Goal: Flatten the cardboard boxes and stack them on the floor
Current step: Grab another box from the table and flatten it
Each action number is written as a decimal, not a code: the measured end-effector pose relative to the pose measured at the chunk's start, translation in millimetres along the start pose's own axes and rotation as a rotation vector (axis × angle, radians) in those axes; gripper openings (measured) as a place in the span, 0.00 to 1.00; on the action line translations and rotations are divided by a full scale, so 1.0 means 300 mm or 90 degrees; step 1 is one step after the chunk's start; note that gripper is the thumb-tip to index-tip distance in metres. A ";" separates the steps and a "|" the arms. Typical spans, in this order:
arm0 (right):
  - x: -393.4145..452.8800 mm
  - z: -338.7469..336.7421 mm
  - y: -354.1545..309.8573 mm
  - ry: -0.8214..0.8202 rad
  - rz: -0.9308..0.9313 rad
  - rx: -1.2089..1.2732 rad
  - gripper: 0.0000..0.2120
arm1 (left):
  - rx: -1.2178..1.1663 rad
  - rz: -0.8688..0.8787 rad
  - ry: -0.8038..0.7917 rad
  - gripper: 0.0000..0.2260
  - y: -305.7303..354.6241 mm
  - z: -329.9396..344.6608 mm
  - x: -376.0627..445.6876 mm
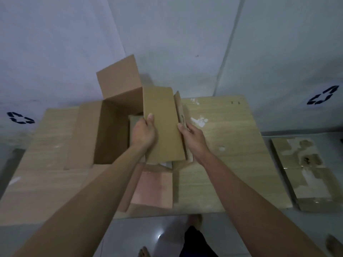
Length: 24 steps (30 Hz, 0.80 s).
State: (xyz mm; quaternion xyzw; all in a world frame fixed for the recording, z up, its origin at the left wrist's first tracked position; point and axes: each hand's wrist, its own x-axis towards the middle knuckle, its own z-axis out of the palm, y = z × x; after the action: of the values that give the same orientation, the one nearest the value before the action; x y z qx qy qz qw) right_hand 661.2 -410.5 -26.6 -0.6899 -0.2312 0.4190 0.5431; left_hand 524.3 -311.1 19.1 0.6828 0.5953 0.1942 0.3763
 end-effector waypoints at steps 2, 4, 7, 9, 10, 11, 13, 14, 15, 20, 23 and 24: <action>-0.059 0.061 -0.072 -0.011 0.022 0.062 0.22 | -0.069 0.015 -0.002 0.27 -0.009 -0.143 0.006; -0.125 0.119 -0.135 -0.038 0.022 0.120 0.23 | -0.133 0.034 0.001 0.25 -0.023 -0.281 0.003; -0.224 0.223 -0.228 -0.148 -0.031 0.165 0.22 | -0.157 0.053 0.000 0.19 -0.040 -0.457 -0.013; -0.285 0.303 -0.301 -0.180 -0.056 0.146 0.24 | -0.179 0.053 -0.002 0.18 -0.057 -0.557 -0.027; -0.309 0.343 -0.336 -0.174 -0.079 0.115 0.27 | -0.198 0.052 -0.005 0.19 -0.067 -0.602 -0.033; -0.332 0.382 -0.371 -0.164 -0.101 0.088 0.31 | -0.215 0.042 -0.011 0.20 -0.082 -0.640 -0.031; -0.367 0.450 -0.429 -0.131 -0.142 0.058 0.36 | -0.240 0.038 -0.002 0.22 -0.103 -0.700 -0.037; -0.388 0.479 -0.458 -0.111 -0.165 0.047 0.35 | -0.243 0.045 0.006 0.22 -0.108 -0.720 -0.046; -0.397 0.504 -0.481 -0.093 -0.185 0.042 0.33 | -0.255 0.048 0.012 0.22 -0.116 -0.734 -0.045; -0.438 0.610 -0.531 -0.032 -0.233 0.021 0.32 | -0.326 0.013 0.026 0.22 -0.151 -0.772 -0.060; -0.430 0.639 -0.467 -0.033 -0.219 -0.011 0.34 | -0.343 -0.023 -0.009 0.23 -0.233 -0.747 -0.054; -0.433 0.649 -0.436 -0.034 -0.205 -0.018 0.37 | -0.343 -0.035 -0.019 0.24 -0.266 -0.733 -0.058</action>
State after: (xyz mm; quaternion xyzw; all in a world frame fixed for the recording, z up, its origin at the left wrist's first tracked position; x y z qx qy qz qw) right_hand 447.1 -363.3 127.7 -0.6401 -0.3588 0.3416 0.5872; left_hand 310.5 -265.0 103.7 0.5444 0.5349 0.3255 0.5582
